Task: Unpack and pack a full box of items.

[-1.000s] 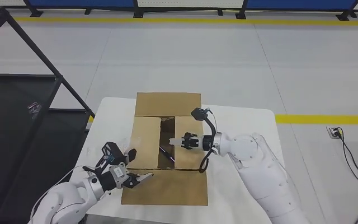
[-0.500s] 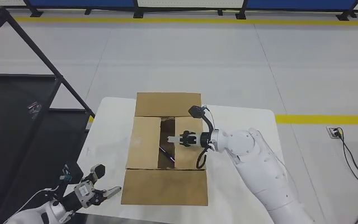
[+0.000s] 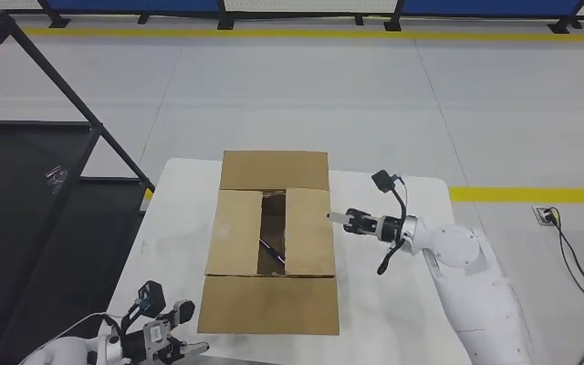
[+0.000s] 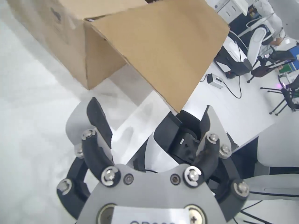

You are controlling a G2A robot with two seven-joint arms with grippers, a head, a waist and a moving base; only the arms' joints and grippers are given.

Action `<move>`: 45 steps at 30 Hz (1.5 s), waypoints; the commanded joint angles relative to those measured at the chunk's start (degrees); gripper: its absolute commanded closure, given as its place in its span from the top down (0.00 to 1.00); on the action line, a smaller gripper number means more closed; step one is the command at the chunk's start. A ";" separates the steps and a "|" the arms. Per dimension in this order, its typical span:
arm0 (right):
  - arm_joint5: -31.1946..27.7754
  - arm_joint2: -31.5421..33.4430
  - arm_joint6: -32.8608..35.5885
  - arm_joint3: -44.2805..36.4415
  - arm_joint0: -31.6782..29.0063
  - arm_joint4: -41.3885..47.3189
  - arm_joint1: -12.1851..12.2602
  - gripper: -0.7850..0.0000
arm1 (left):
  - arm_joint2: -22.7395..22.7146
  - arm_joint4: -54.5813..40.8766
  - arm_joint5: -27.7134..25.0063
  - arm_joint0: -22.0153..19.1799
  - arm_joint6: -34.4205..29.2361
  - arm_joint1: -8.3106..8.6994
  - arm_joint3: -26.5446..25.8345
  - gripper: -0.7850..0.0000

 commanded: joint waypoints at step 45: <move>-0.36 -6.60 -10.71 -0.89 -1.26 3.13 0.76 1.00 | 0.14 0.71 0.00 5.15 23.88 8.27 -8.30 1.00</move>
